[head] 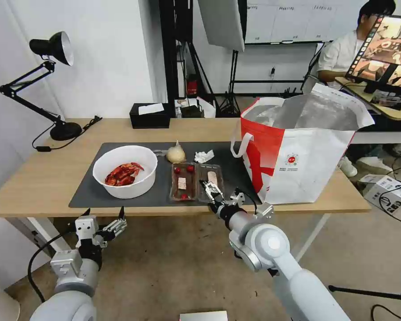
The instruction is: Pick up the trash from the table and place it into the takeout bag.
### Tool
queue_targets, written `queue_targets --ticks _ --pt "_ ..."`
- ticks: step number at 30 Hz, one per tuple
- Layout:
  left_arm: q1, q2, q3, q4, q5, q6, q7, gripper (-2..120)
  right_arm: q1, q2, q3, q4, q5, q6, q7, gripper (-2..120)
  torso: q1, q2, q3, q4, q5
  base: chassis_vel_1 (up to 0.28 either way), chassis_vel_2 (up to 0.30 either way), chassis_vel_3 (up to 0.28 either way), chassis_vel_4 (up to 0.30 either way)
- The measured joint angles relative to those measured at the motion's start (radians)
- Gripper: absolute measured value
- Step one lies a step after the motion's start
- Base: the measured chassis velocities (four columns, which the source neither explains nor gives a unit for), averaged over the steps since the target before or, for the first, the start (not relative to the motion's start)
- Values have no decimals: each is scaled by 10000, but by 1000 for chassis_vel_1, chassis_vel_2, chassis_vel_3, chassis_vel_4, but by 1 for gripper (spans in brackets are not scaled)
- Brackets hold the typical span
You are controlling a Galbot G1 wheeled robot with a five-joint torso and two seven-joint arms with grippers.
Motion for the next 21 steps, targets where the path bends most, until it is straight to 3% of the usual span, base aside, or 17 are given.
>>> queue_targets --ticks 21 --pt "-133 109 29 133 -226 -12 -218 100 204 193 -90 -165 -240 -11 -22 100 0 0 -1 0 0 0 0 0 0"
